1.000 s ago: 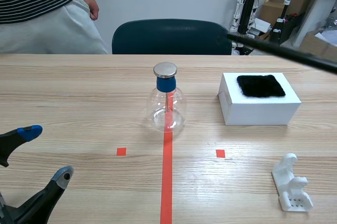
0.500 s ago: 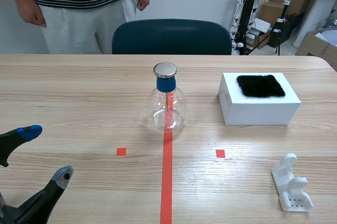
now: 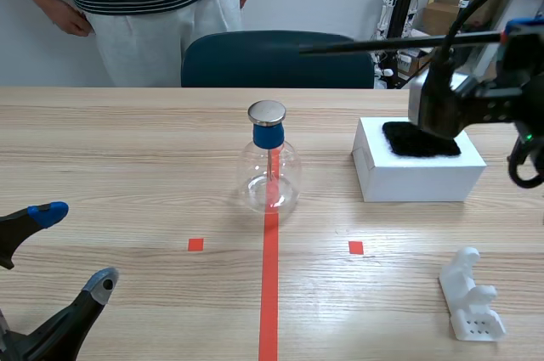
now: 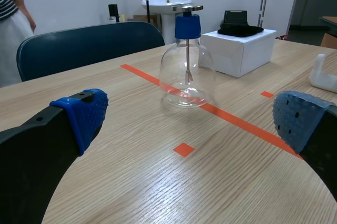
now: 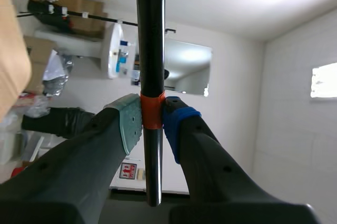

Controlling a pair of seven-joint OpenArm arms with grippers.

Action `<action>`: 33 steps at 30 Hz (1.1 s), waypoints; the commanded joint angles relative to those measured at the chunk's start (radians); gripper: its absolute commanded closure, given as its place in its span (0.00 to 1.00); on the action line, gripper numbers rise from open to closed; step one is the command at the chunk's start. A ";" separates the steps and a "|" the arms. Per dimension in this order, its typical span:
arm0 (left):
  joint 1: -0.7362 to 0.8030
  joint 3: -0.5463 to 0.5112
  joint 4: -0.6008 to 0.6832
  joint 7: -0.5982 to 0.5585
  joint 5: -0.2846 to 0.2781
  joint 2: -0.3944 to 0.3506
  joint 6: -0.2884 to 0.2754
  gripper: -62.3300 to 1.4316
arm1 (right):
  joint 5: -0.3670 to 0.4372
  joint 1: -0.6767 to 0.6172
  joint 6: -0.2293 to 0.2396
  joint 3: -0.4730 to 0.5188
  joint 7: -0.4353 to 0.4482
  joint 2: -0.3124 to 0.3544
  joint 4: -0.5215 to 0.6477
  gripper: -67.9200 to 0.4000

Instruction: Do the electroscope experiment. move the rod toward and away from the electroscope

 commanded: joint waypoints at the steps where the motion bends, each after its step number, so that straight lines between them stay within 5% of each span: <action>1: 0.000 -0.003 0.007 -0.015 -0.010 -0.006 -0.002 0.00 | -0.004 0.035 -0.018 -0.002 -0.008 0.007 -0.002 0.96; 9: 0.000 -0.003 0.007 -0.015 -0.010 -0.006 -0.002 0.00 | -0.010 0.120 -0.018 -0.095 0.022 0.007 -0.093 0.96; 26: 0.000 -0.003 0.007 -0.015 -0.010 -0.006 -0.002 0.00 | -0.045 0.126 0.011 -0.100 0.093 0.004 -0.116 0.96; 33: 0.000 -0.003 0.007 -0.015 -0.010 -0.006 -0.002 0.00 | 0.024 0.125 0.004 -0.084 0.092 0.005 -0.083 0.96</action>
